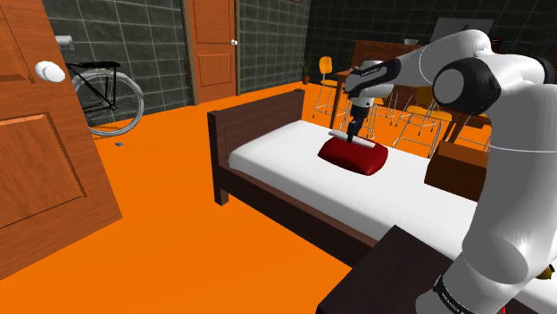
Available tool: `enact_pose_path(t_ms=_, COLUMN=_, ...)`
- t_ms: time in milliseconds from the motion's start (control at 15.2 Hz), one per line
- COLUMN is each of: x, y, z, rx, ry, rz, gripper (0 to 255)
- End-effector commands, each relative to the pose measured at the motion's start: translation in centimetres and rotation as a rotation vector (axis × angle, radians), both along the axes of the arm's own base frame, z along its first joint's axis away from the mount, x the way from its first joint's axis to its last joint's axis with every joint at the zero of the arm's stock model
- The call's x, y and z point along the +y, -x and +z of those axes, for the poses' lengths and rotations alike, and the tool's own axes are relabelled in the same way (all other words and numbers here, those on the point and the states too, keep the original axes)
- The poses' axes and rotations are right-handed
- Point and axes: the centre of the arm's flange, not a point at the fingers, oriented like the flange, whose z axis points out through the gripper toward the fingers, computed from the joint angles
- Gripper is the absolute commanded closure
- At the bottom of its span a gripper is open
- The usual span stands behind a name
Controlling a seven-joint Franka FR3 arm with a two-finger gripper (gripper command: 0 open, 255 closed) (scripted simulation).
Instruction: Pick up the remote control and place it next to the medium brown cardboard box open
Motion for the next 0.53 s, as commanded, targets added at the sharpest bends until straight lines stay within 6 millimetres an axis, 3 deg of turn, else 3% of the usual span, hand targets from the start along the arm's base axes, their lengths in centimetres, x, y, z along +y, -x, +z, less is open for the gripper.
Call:
enact_pose_path(t_ms=0, x=-1.0, y=2.2, z=-0.1, rx=0.0, ry=0.0, rz=0.0, gripper=255)
enact_pose_path(t_ms=462, x=-4.8, y=10.6, z=-0.1, rx=0.0, ry=0.0, rz=0.0, gripper=255)
